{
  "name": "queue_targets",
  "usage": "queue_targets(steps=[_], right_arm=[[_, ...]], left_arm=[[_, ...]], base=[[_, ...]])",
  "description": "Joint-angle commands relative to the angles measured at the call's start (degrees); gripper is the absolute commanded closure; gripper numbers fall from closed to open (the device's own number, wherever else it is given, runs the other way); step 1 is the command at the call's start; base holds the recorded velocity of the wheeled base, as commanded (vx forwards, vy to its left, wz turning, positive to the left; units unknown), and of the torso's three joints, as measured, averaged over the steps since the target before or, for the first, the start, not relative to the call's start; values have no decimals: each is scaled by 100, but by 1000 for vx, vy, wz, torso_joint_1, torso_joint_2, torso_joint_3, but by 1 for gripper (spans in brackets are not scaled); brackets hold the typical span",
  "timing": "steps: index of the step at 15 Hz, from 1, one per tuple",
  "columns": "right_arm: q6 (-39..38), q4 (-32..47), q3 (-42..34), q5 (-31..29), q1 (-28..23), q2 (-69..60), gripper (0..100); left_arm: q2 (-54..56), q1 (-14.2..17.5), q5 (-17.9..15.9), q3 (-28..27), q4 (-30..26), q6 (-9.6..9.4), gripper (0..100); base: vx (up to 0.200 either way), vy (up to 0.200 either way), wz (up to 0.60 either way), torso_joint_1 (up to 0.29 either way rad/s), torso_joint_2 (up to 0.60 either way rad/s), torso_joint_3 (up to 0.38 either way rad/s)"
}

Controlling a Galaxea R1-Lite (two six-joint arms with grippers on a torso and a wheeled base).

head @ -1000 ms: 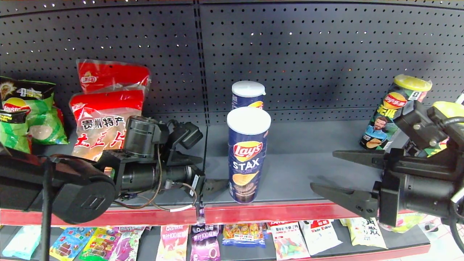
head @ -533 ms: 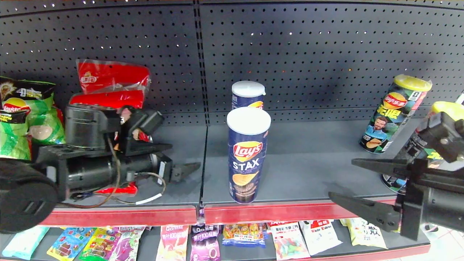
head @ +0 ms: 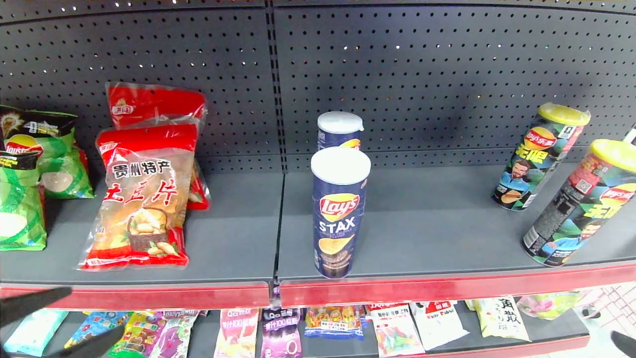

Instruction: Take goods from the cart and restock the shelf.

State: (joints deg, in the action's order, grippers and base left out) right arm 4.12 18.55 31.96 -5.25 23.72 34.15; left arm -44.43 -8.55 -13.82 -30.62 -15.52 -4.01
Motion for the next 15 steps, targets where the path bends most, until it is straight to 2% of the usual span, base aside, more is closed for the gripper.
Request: queue_targets(steps=[1, 2, 4, 5, 6, 7, 8, 9, 10, 12, 13, 15], right_arm=[[36, 1282, -94, -556, -632, -1991, 0], [80, 1616, -138, -775, -852, -2351, 0], [71, 1695, -401, -1039, -1326, -2518, 0], [71, 1643, -823, -1021, -1739, -2676, 0], [54, 1467, -1166, -978, -1783, -2861, 0], [-8, 1186, -1412, -978, -1783, -2870, 0], [-280, -273, -2309, -951, -1783, -2861, 0], [-324, -924, -2634, -872, -1783, -2852, 0], [-289, -1434, -2836, -477, -1783, -2861, 0], [-298, -1618, -2959, -345, -1792, -2861, 0], [-298, -2040, -3126, -266, -1783, -2861, 0], [-280, -2128, -3196, 587, -1783, -2861, 0]], left_arm=[[3283, 239, 618, 373, -2394, 67, 0], [3863, 239, 802, 610, -2491, 67, 0], [3951, 239, 1075, 777, -2430, 498, 0], [3951, 239, 1207, 1120, -2025, 867, 0], [3951, 239, 1259, 1533, -1392, 893, 0], [3951, 239, 1295, 1744, -918, 902, 0], [3951, 239, 1268, 2210, 40, 770, 0], [3951, 239, 1224, 2359, 357, 700, 0], [3951, 239, 1198, 2544, 734, 656, 0], [3951, 239, 1268, 3062, 1675, 454, 0], [3951, 239, 1356, 3062, 1525, 445, 0], [3951, 239, 1356, 3053, 1543, 419, 0]], base=[[0, 0, 0, 0, 0, 0], [0, 0, 0, 0, 0, 0], [0, 0, 0, 0, 0, 0], [0, 0, 0, 0, 0, 0], [0, 0, 0, 0, 0, 0], [0, 0, 0, 0, 0, 0], [0, 0, 0, 0, 0, 0], [0, 0, 0, 0, 0, 0], [0, 0, 0, 0, 0, 0], [0, 0, 0, 0, 0, 0], [0, 0, 0, 0, 0, 0], [0, 0, 0, 0, 0, 0]])
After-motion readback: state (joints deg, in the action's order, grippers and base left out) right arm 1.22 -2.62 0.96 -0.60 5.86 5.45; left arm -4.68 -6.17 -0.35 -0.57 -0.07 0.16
